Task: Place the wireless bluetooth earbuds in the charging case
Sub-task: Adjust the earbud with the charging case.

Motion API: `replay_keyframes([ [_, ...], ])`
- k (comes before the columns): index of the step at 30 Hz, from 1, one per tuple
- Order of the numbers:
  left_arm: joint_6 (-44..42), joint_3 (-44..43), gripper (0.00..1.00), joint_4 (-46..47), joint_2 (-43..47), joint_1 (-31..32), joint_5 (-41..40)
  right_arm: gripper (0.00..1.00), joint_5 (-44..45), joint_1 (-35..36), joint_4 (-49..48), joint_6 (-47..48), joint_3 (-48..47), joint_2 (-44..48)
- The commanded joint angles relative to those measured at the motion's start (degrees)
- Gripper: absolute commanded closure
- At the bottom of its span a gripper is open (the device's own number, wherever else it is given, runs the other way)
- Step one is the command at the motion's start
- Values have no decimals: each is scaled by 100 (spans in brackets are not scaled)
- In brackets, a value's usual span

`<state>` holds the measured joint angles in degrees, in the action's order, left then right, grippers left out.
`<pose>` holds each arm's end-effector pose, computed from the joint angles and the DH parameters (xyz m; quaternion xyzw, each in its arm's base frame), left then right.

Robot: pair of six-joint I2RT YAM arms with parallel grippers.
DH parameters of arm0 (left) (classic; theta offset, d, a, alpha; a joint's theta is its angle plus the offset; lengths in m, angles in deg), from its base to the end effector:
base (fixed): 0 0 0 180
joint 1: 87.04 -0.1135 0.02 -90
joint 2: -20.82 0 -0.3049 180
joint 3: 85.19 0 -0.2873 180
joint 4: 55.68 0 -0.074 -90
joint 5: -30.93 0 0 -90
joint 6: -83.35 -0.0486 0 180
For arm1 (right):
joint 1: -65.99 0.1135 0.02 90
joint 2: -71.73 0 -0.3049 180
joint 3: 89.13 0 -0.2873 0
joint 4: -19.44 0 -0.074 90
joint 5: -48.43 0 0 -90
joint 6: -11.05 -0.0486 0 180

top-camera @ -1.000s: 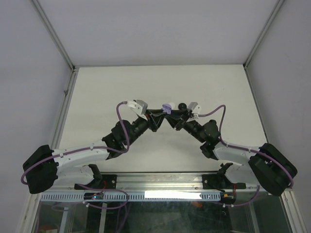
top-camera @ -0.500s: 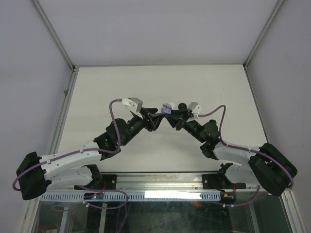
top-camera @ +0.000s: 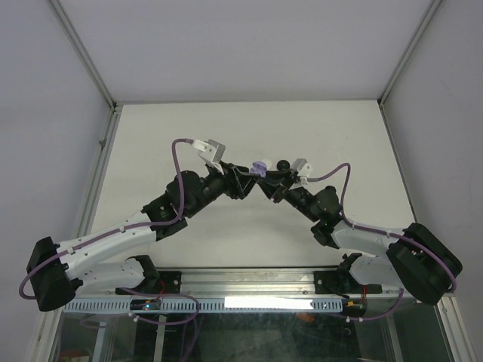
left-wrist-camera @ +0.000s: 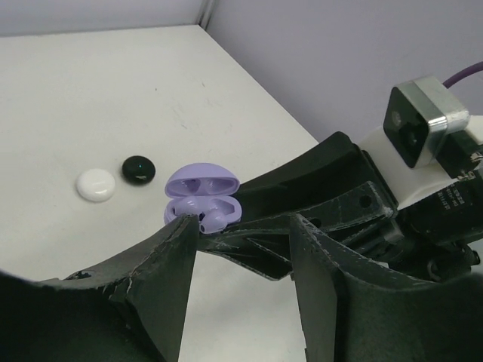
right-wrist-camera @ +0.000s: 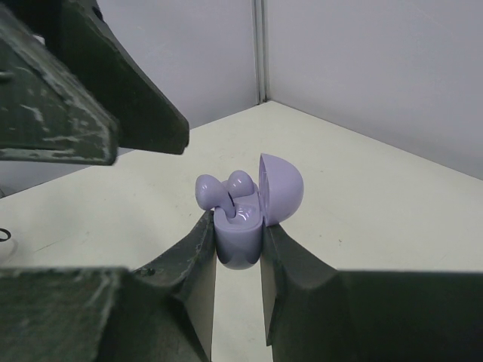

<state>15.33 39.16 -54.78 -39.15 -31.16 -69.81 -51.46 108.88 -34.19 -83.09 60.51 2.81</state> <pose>0.1620 -0.2229 0.3486 0.1499 0.7119 -0.3760 0.5739 0.1794 0.1781 0.2506 -0.2656 0.5490 0.3636 0.7042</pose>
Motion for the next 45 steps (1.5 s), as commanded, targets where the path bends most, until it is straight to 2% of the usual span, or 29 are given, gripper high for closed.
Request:
replay_keyframes([
  [1, 550, -274, 48, -11, -50, -423, 885, 100, -35, 8, -199, 98, -72, 194],
  [3, 642, -259, 48, 73, -61, -566, 1192, 100, -44, 8, -190, 106, -68, 196],
  [17, 697, -302, 47, 171, -407, -648, 1463, 100, -117, 4, -190, 75, -92, 179],
  [28, 747, -298, 48, 380, -423, -648, 2022, 100, -114, 8, -190, 72, -103, 145],
  [45, 727, -477, 46, 342, -600, -645, 2167, 100, -177, 8, -189, 37, -143, 81],
])
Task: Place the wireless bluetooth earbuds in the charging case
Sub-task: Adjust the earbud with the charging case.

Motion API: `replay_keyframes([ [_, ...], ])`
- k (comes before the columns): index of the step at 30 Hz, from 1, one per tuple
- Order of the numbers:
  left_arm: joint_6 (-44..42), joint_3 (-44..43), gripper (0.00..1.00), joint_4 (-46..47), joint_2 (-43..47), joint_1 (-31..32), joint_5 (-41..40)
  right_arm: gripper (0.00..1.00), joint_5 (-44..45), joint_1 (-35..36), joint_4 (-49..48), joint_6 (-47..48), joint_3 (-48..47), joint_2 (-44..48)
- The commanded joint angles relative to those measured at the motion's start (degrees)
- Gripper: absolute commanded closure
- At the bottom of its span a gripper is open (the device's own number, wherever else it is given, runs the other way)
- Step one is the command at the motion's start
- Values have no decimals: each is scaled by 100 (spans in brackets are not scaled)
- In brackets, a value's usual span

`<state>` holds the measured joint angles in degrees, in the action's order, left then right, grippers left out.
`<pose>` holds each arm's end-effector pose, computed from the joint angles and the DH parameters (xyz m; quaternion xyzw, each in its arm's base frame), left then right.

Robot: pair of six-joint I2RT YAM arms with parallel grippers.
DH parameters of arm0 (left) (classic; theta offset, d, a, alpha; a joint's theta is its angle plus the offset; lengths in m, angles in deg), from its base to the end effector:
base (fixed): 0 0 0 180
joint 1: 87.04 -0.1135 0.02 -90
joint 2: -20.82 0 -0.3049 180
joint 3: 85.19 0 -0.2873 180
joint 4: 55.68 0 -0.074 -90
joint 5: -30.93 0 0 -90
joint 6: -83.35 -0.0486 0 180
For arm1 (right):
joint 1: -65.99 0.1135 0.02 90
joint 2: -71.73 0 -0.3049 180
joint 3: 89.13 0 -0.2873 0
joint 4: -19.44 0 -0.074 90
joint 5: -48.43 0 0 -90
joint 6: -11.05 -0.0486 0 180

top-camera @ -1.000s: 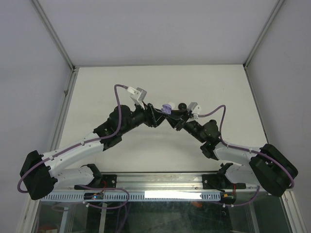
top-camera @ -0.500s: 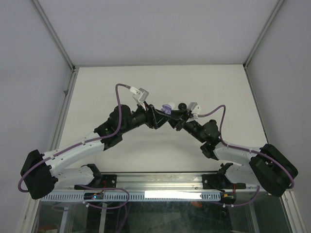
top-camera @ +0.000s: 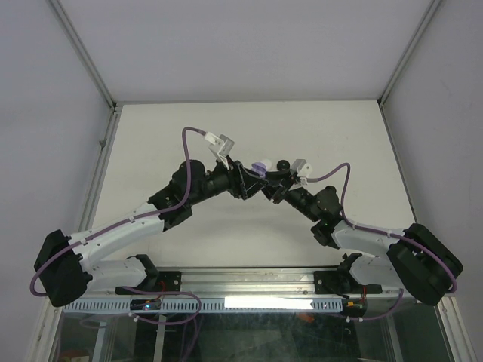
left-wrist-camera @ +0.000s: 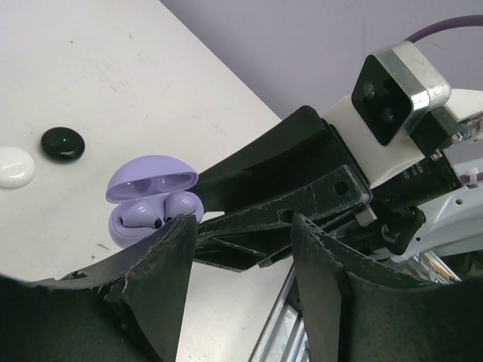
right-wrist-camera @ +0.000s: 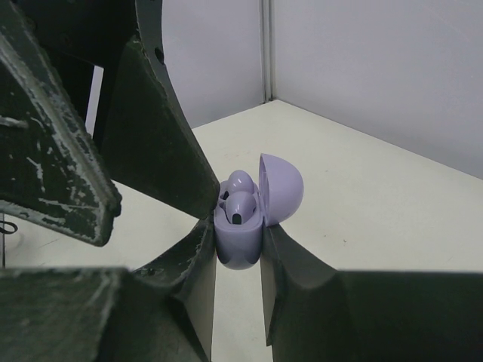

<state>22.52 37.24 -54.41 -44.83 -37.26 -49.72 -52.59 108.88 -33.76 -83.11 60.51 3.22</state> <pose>0.1876 -0.2340 0.3364 0.1866 0.7237 -0.4677 0.4720 0.1781 0.1782 0.2513 -0.2727 0.5461 0.3689 0.7010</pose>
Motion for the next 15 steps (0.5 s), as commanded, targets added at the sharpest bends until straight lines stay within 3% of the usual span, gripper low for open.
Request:
replay_keyframes([
  [1, 10, -306, 45, 303, -55, -37, 175, 100, -66, 8, -232, 39, -140, 34],
  [9, -295, -381, 39, -201, 308, -54, -482, 100, -59, 8, -237, 30, -91, 66],
  [15, -359, -246, 33, -505, 691, -439, -633, 100, -341, 1, -98, -71, -139, 156],
])
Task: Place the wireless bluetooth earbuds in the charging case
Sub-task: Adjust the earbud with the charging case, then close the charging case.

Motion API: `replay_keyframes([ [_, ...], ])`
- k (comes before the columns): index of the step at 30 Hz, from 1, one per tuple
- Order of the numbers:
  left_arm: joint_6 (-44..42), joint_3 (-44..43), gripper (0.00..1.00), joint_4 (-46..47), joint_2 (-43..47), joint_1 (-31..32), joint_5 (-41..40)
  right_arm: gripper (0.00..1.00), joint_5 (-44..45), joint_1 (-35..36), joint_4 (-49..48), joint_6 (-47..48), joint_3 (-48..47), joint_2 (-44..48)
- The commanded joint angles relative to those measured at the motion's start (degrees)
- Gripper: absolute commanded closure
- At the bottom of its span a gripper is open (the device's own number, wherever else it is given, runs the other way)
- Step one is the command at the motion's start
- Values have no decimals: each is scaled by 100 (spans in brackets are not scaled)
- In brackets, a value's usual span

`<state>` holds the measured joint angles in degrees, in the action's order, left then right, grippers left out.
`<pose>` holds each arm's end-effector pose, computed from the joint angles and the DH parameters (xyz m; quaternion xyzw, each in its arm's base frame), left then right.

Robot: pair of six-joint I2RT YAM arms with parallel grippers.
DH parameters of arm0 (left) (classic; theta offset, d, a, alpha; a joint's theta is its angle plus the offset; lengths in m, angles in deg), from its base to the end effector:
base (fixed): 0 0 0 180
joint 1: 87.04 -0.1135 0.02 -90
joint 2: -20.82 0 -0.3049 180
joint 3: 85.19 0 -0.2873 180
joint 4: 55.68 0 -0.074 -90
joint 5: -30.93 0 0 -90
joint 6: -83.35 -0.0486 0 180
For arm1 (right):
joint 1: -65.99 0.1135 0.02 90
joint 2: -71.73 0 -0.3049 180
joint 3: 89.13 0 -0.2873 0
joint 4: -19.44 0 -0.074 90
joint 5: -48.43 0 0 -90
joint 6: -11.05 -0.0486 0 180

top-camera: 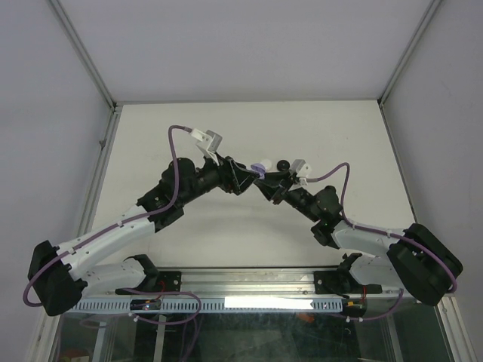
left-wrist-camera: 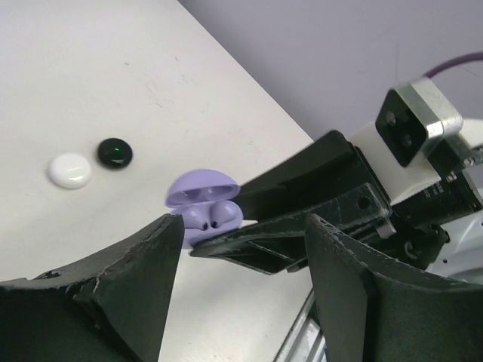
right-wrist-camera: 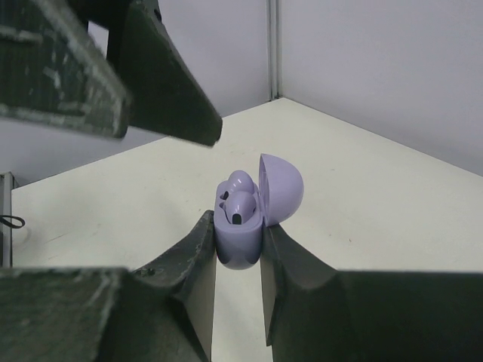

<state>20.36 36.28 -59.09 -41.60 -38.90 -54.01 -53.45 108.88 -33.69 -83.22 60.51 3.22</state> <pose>0.1883 -0.2165 0.3487 0.1662 0.7319 -0.4287 0.5029 0.1776 0.1786 0.2512 -0.2777 0.5444 0.3734 0.6979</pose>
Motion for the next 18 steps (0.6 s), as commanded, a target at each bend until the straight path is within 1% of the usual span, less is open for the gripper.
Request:
replay_keyframes([
  [1, -117, -109, 31, -32, 404, -366, -105, 100, -356, 0, -42, -83, -177, 175],
  [4, -69, -66, 23, 2, 432, -554, 220, 100, -647, -9, 104, -164, -279, 214],
  [8, -42, -56, 16, 54, 362, -650, 497, 100, -917, -9, 104, -357, -345, 251],
  [12, 66, -33, 15, 104, 217, -754, 746, 100, -1157, -18, 24, -566, -399, 295],
  [18, 408, 120, 18, 590, -39, -1010, 1683, 100, -1445, -57, -66, -814, -473, 291],
])
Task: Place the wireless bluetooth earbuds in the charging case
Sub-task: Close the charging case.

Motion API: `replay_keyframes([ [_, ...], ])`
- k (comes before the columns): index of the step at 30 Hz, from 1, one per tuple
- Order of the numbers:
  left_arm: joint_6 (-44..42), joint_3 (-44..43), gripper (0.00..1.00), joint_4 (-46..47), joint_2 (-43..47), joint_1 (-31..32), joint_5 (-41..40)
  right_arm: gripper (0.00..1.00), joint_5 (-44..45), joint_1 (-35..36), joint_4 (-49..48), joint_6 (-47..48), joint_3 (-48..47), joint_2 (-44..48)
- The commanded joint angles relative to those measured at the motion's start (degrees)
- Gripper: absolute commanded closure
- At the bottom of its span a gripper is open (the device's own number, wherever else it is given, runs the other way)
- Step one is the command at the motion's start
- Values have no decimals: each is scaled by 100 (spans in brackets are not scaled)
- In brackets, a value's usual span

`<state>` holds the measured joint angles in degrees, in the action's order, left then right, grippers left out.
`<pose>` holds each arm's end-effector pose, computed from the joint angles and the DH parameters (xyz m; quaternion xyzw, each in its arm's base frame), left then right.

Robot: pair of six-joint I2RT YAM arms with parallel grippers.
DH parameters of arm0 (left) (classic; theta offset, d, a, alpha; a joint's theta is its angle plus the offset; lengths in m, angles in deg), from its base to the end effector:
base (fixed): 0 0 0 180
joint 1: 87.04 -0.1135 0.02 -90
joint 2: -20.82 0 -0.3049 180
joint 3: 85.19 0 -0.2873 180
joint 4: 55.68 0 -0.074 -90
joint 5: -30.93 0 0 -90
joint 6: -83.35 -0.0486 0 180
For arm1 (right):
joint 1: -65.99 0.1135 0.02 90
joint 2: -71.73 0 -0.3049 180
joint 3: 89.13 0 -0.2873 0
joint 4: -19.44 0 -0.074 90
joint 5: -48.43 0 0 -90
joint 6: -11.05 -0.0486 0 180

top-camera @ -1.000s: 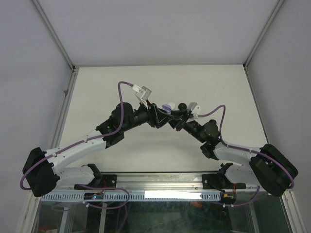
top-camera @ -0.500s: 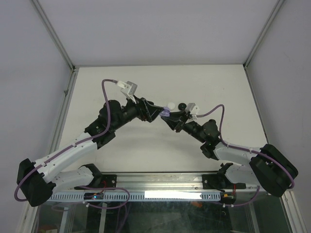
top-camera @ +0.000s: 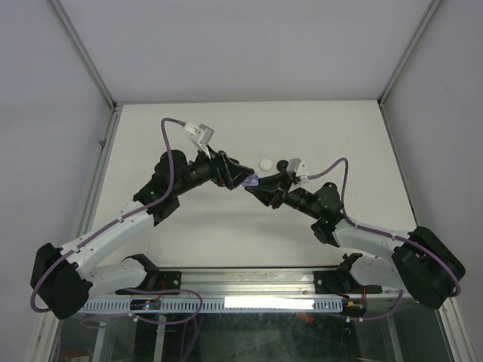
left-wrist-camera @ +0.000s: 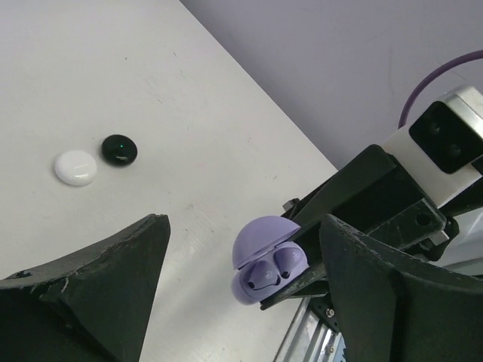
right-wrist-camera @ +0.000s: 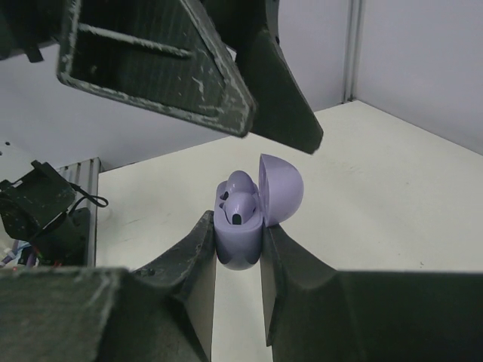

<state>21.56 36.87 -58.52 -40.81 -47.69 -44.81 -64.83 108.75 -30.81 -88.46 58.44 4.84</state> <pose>0.2106 -0.1882 0.3495 0.1541 0.7289 -0.4442 0.4975 0.1715 0.1848 0.2637 -0.3231 0.5202 0.4533 0.6477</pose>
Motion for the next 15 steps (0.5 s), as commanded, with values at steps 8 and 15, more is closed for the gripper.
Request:
replay_keyframes([
  [8, 528, 76, 24, 986, -350, -166, 1599, 100, -695, -151, -556, -706, -347, -68],
  [15, 602, 122, 27, 1242, -311, -179, 2048, 100, -816, -274, -879, -1044, -324, -347],
])
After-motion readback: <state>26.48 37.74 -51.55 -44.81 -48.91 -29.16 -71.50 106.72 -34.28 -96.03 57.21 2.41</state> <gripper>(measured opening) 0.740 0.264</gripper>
